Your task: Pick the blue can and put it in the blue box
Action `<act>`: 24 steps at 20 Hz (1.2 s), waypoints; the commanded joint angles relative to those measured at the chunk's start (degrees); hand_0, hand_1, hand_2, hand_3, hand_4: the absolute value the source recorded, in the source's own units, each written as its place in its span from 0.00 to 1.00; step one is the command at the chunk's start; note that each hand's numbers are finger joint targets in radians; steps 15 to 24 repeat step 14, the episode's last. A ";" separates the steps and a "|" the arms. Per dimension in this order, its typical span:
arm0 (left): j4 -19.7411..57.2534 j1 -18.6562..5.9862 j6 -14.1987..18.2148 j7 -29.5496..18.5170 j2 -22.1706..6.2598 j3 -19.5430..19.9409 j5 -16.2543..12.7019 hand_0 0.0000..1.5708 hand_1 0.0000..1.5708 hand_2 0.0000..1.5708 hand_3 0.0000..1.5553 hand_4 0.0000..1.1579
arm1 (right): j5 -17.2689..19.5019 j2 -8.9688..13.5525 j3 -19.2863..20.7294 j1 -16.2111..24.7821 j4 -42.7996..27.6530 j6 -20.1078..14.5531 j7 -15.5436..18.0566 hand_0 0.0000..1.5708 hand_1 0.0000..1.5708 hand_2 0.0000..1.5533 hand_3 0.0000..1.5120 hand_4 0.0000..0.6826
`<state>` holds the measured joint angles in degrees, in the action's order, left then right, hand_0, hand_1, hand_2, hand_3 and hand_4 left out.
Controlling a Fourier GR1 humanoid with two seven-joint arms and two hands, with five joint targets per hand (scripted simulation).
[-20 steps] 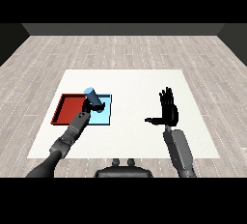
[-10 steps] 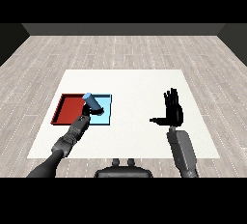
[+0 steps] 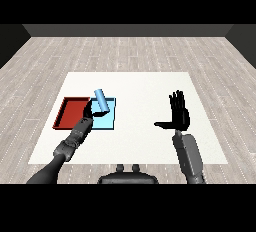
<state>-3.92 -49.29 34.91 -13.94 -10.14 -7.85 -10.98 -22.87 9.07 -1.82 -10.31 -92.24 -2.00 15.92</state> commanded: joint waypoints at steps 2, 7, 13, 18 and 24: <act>-8.47 1.66 2.92 -12.36 -0.24 4.69 -3.95 0.00 0.00 0.00 0.00 0.00 | -0.20 0.81 0.37 2.02 -0.56 1.83 0.98 0.00 0.00 0.00 0.00 0.00; -23.04 1.22 -11.31 -26.37 2.00 5.16 -6.06 0.00 0.00 0.00 0.00 0.00 | 2.41 1.90 -0.86 0.91 -0.17 0.89 -0.33 0.00 0.00 0.00 0.00 0.00; -35.18 11.63 -31.30 -28.96 2.75 1.71 -9.37 0.00 0.00 0.00 0.00 0.00 | 3.81 2.53 -2.74 2.67 2.77 2.93 -0.26 0.00 0.00 0.00 0.00 0.00; -38.45 14.33 -32.76 -28.81 1.36 1.80 -10.27 0.00 0.00 0.00 0.00 0.00 | 4.26 1.60 -3.33 3.03 3.92 3.26 1.39 0.00 0.00 0.00 0.00 0.00; -38.45 14.33 -32.76 -28.81 1.36 1.80 -10.27 0.00 0.00 0.00 0.00 0.00 | 4.26 1.60 -3.33 3.03 3.92 3.26 1.39 0.00 0.00 0.00 0.00 0.00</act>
